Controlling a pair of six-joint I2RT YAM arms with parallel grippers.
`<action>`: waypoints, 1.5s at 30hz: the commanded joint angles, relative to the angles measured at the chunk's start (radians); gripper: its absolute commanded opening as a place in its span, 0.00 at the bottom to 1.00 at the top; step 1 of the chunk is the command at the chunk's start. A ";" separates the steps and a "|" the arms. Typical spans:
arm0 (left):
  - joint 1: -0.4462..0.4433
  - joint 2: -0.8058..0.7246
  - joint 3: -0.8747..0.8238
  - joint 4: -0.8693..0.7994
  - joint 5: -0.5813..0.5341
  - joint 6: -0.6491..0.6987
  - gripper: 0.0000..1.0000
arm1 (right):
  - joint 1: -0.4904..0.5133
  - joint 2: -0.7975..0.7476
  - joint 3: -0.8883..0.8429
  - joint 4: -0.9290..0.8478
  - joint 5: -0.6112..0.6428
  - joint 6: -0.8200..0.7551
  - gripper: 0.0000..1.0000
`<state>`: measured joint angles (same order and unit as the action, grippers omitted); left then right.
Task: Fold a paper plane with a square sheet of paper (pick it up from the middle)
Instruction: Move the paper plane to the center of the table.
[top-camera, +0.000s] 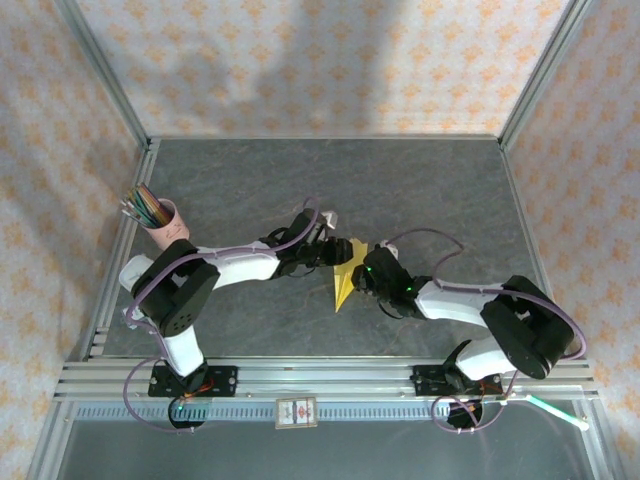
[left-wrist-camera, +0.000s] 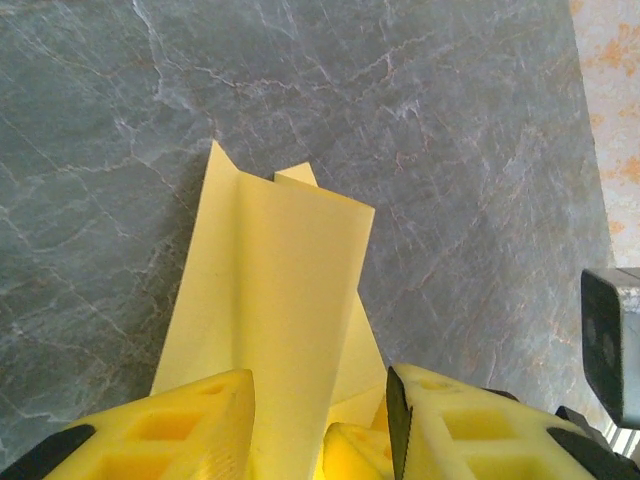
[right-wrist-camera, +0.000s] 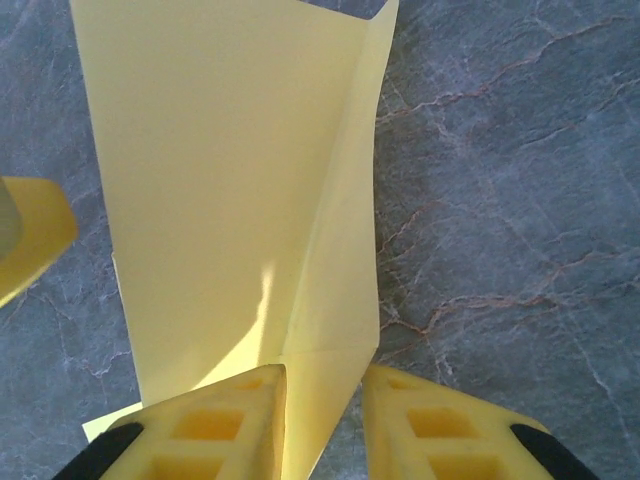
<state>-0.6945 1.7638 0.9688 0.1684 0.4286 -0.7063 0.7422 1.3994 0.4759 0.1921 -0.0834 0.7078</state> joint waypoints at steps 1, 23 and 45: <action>-0.008 0.028 0.041 -0.022 -0.011 0.019 0.42 | -0.006 -0.022 -0.013 0.029 0.003 0.015 0.26; -0.023 0.214 0.256 -0.209 -0.175 0.127 0.11 | -0.010 -0.135 -0.010 -0.081 0.060 -0.040 0.33; 0.095 0.178 0.248 -0.361 -0.373 0.209 0.16 | -0.024 -0.152 0.060 -0.153 0.104 -0.126 0.42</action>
<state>-0.5957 1.9240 1.2098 -0.1654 0.0616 -0.4999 0.7227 1.2404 0.5064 0.0597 -0.0071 0.6003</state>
